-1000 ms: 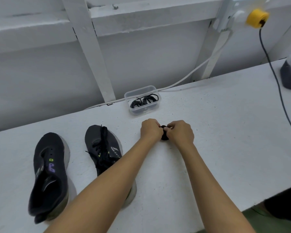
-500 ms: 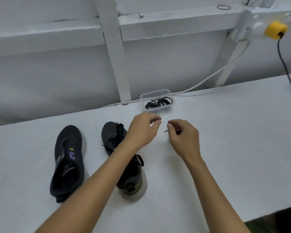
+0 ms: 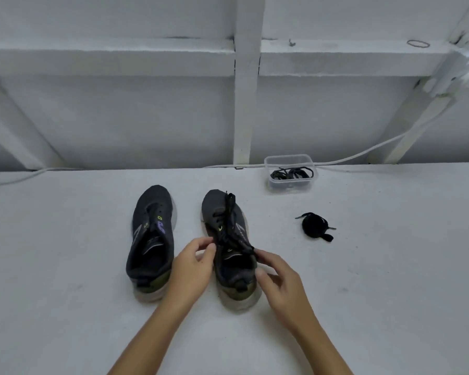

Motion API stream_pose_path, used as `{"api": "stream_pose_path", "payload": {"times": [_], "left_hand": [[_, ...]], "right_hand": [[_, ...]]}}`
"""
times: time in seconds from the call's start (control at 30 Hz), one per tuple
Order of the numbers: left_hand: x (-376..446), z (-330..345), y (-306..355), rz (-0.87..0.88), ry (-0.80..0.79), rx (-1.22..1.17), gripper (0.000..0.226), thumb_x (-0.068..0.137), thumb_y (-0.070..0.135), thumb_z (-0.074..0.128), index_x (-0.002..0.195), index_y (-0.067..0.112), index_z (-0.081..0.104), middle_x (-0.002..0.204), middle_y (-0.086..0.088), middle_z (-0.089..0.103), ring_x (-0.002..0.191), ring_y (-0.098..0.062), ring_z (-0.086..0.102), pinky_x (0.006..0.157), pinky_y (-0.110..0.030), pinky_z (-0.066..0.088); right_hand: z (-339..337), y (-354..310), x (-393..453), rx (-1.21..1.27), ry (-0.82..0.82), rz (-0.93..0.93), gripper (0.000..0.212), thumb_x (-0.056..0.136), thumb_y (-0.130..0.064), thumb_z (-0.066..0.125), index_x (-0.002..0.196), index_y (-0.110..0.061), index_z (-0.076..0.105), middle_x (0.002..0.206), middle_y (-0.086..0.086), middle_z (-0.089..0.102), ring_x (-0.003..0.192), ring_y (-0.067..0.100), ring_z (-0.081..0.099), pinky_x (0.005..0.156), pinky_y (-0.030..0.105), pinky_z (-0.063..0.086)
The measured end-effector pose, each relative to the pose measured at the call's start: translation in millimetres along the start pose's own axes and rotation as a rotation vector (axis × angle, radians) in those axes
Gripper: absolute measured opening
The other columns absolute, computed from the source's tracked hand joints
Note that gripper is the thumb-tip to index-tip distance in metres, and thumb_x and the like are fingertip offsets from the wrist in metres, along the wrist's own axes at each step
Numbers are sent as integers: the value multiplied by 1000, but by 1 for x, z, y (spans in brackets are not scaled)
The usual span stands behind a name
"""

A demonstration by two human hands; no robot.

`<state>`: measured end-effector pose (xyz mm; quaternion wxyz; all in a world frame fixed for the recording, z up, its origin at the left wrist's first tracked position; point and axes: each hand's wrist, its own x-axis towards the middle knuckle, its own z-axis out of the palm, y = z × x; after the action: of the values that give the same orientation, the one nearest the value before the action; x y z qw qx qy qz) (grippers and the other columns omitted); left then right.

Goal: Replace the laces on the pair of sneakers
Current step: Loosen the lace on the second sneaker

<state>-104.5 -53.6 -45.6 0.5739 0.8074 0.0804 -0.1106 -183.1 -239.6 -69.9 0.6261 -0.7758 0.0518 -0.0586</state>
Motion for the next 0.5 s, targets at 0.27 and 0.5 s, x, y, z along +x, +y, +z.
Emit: {"api": "stream_pose_path", "payload": {"times": [0.27, 0.5], "left_hand": [[24, 0, 20, 76, -26, 64, 29, 101, 23, 53, 123, 36, 66, 110, 13, 69, 96, -6, 67, 78, -12, 47], [37, -25, 39, 232, -89, 330, 16, 97, 21, 63, 110, 23, 73, 107, 10, 73, 88, 7, 63, 72, 3, 40]], "right_hand": [[19, -1, 20, 1, 55, -6, 38, 103, -8, 54, 130, -34, 60, 128, -21, 65, 125, 0, 57, 102, 23, 50], [28, 1, 22, -199, 232, -189, 38, 94, -25, 66, 132, -27, 59, 138, -11, 54, 134, 12, 49, 106, 41, 46]]}}
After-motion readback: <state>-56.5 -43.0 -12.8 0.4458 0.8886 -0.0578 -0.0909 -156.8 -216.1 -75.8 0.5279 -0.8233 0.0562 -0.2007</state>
